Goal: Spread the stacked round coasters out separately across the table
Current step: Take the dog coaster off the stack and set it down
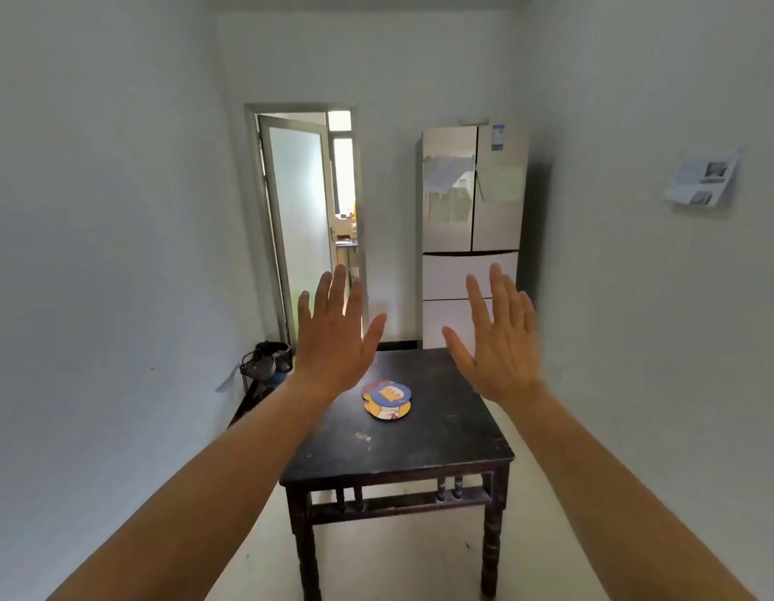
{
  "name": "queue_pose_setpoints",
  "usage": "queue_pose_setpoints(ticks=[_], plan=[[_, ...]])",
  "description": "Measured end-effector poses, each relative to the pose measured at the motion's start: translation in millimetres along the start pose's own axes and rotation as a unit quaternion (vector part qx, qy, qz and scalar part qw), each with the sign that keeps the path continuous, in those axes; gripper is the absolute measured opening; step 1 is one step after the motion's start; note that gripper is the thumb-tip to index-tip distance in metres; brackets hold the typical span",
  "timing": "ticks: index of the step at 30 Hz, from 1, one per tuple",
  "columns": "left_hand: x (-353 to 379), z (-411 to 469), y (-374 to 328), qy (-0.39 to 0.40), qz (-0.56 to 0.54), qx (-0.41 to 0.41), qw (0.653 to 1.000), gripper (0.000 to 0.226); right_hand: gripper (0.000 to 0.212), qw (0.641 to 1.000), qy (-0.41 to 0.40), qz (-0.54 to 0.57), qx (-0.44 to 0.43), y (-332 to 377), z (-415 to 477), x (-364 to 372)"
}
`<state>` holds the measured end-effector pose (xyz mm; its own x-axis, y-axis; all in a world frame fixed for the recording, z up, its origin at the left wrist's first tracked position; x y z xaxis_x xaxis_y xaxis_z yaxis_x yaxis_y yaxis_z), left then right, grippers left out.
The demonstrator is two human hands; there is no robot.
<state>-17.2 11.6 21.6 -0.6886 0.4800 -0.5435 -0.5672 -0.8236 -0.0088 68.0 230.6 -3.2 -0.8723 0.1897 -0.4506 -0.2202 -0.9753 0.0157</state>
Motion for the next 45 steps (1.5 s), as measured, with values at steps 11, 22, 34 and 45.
queue_pose_setpoints(ticks=[11,22,34,45], plan=[[176,-18,76,0.085,-0.008,-0.010,0.996,0.067,0.079,0.989,0.149,0.007,0.006,10,-46,188],[371,22,154,0.213,-0.052,-0.029,0.975,0.068,0.078,0.955,0.287,-0.022,0.078,0,-18,369],[587,3,141,0.369,-0.085,-0.103,0.920,0.067,0.076,0.913,0.385,0.020,0.135,-78,-34,582],[761,-73,112,0.480,-0.204,-0.667,0.532,0.047,0.080,0.775,0.588,0.163,0.164,-98,-89,808]])
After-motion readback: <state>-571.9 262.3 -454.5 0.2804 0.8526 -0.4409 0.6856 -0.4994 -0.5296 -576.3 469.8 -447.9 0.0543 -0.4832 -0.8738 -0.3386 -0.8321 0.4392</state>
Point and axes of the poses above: each hand's wrist, its own z-axis towards the middle knuckle, its own x-axis out of the palm, y = z × x, the point moved 3 cm from there along z, towards the middle knuckle, and after that the axes turned 11 degrees about -y, right-handed, at the moved point
